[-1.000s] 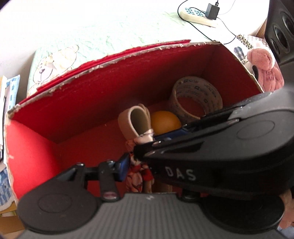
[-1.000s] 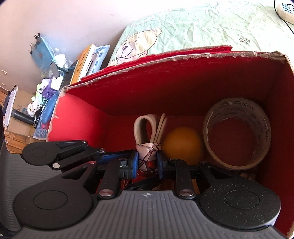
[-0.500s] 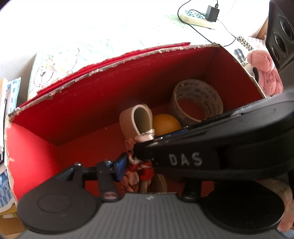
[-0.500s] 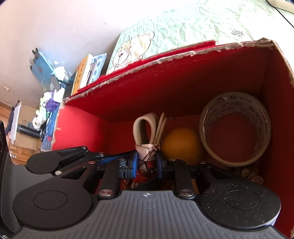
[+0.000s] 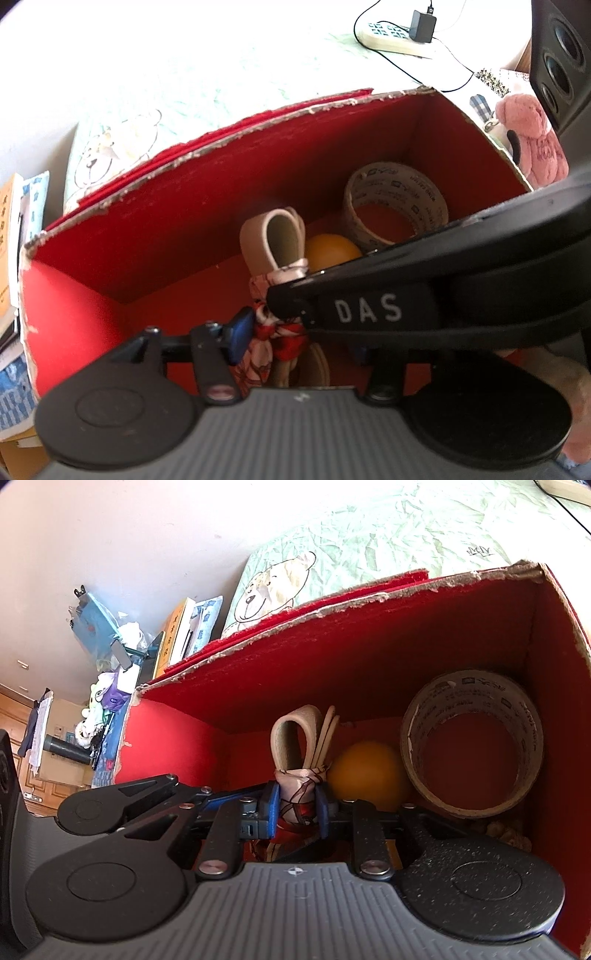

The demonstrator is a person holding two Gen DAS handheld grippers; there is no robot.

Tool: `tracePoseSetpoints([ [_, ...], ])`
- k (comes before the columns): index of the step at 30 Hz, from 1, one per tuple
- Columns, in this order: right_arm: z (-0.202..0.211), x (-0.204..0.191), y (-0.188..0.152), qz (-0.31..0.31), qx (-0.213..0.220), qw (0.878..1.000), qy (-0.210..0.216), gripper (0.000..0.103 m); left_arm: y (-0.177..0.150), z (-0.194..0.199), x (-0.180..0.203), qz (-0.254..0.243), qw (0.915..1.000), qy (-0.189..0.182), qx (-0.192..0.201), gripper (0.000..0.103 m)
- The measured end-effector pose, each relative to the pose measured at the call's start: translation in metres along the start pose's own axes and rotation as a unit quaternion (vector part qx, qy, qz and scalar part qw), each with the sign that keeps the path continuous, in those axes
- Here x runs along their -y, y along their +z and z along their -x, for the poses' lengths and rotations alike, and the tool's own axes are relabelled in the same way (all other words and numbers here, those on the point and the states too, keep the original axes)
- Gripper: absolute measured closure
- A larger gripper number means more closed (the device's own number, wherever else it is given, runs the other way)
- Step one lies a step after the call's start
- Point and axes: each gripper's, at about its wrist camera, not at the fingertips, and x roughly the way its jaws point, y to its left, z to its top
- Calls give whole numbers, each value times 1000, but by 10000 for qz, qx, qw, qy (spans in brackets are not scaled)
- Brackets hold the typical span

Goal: Organize objects
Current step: 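Lower the pouch into the box beside the tape roll and open the right gripper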

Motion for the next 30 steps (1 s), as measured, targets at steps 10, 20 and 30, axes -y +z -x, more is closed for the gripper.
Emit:
tracePoseSetpoints([
  [10, 9, 3, -2, -199, 293, 9993, 68, 78, -2, 2, -1, 52, 10000, -37, 68, 43],
  [20, 8, 5, -2, -229, 335, 9992, 34, 78, -5, 5, 3, 58, 9996, 196, 177, 42],
  [30, 6, 3, -3, -146, 352, 9993, 8, 78, -6, 5, 4, 58, 9989, 398, 224, 35],
])
